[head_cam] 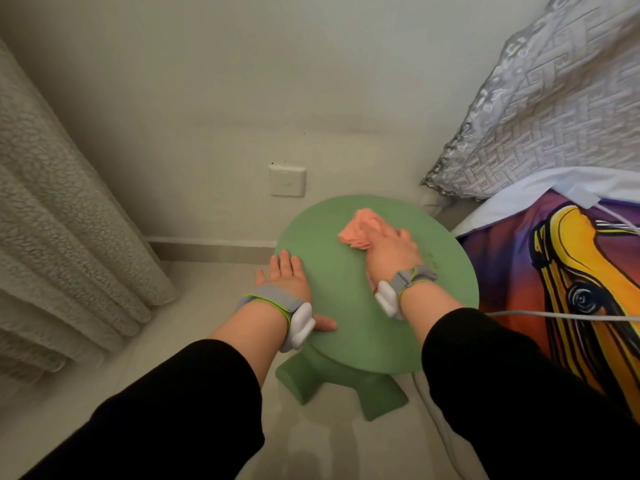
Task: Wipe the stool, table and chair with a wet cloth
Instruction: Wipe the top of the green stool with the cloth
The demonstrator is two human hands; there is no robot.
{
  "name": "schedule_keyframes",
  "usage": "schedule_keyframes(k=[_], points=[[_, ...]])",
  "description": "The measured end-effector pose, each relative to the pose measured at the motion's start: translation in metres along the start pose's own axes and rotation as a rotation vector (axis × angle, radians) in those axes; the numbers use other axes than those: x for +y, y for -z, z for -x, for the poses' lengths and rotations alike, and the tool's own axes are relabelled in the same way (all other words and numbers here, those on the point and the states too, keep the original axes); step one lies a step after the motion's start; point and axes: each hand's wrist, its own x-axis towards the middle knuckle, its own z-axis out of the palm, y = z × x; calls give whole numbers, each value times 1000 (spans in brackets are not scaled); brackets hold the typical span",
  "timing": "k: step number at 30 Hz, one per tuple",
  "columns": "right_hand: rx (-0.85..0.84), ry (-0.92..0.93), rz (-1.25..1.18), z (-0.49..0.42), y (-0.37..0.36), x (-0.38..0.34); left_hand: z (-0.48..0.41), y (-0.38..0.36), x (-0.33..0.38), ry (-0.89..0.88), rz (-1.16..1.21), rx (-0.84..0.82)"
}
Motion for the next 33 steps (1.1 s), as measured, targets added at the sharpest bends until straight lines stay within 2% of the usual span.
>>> schedule_keyframes(k=[2,4,10,15,20,22,25,27,30,33], points=[[34,-165,-20,9,6,10,-2,1,0,15,-17,-6],[41,-232,-10,23,5,4,-4,3,2,17,-32,-12],[30,-155,-24,36,-1,-1,-9,14,8,-18,-44,14],[17,-111,-101,31,-12,19,-26,9,44,-141,8,13],[20,-244,-254,8,-15,7,-34,1,38,-134,19,0],[20,-161,-235,-5,-16,-13,-36,0,39,-119,14,3],[-37,123,-150,-17,-20,-44,-40,-3,40,-109,21,-39],[-75,170,-132,-23,-19,-48,-39,-4,38,-125,23,-43],[-55,104,-109,-33,-11,-29,-38,-4,37,-125,56,-18],[-32,-100,-111,-47,0,5,-37,-5,39,-125,50,-9]])
